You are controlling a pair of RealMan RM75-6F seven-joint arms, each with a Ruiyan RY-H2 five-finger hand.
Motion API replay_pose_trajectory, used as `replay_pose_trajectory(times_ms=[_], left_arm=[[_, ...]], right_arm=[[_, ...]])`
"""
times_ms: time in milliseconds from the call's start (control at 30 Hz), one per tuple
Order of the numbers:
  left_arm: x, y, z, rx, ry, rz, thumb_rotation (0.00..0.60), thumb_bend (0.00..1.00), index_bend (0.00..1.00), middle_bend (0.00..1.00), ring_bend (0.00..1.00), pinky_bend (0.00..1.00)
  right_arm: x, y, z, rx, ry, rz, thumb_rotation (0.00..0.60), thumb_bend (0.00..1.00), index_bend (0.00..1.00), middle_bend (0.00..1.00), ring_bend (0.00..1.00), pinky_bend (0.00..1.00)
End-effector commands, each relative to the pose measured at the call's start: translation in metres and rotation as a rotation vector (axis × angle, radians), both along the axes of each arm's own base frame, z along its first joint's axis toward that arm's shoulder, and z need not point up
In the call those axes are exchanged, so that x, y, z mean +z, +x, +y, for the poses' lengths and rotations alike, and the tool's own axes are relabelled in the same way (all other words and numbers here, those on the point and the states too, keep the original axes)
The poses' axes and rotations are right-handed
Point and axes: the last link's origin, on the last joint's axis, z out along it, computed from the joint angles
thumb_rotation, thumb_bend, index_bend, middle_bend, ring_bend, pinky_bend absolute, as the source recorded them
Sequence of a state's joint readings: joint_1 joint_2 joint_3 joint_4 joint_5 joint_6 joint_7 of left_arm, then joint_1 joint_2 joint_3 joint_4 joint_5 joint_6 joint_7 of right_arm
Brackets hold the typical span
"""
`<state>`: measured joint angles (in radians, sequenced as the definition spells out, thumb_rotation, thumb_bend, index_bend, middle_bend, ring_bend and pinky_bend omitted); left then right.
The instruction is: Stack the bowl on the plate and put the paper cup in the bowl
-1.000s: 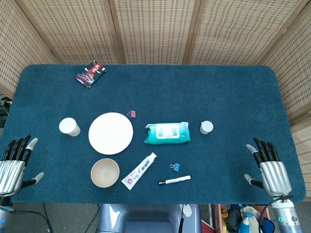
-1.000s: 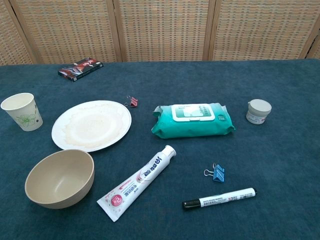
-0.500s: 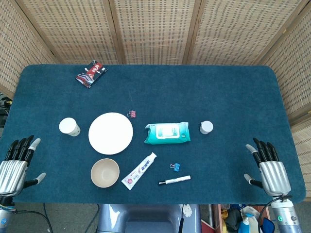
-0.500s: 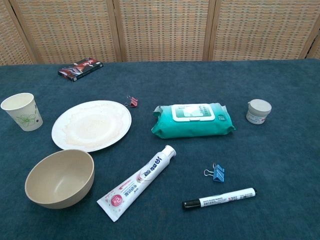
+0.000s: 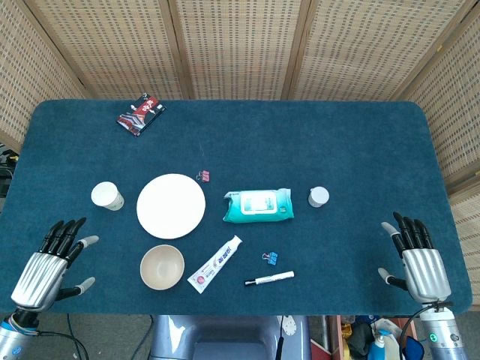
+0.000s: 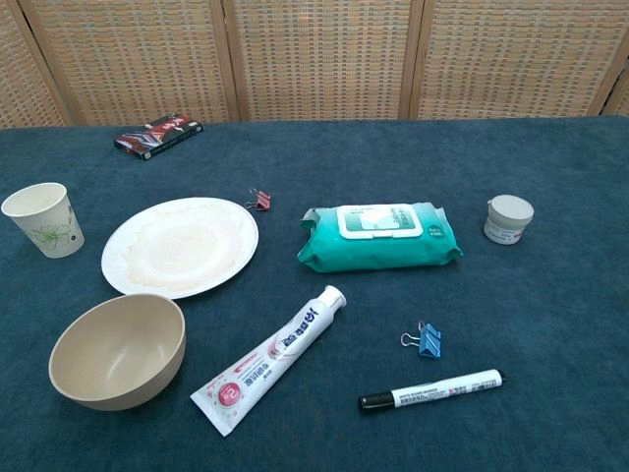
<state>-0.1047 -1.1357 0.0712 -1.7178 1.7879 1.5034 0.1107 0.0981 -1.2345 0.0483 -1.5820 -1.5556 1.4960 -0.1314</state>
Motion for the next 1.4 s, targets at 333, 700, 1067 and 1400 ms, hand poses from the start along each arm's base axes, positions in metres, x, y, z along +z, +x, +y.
replay_pose_trajectory(times_ms=[333, 700, 1067, 1400], left_arm=[[-0.016, -0.003, -0.015, -0.06, -0.18, 0.046, 0.6, 0.1, 0.32, 0.0, 0.0, 0.0], [-0.038, -0.008, -0.017, -0.095, -0.235, 0.134, 0.6, 0.15, 0.4, 0.0, 0.0, 0.0], [-0.063, -0.006, -0.003, -0.148, -0.207, 0.201, 0.6, 0.23, 0.45, 0.0, 0.0, 0.0], [-0.082, 0.003, 0.013, -0.163, -0.199, 0.203, 0.6, 0.27, 0.45, 0.0, 0.0, 0.0]], right_arm=[[0.001, -0.001, -0.003, -0.002, -0.005, -0.014, 0.6, 0.13, 0.12, 0.0, 0.0, 0.0], [0.001, 0.001, -0.003, 0.005, -0.01, -0.025, 0.6, 0.13, 0.12, 0.0, 0.0, 0.0], [0.001, 0.001, -0.005, 0.008, -0.014, -0.038, 0.6, 0.13, 0.12, 0.0, 0.0, 0.0], [0.003, 0.0, -0.005, 0.009, -0.02, -0.035, 0.6, 0.13, 0.12, 0.0, 0.0, 0.0]])
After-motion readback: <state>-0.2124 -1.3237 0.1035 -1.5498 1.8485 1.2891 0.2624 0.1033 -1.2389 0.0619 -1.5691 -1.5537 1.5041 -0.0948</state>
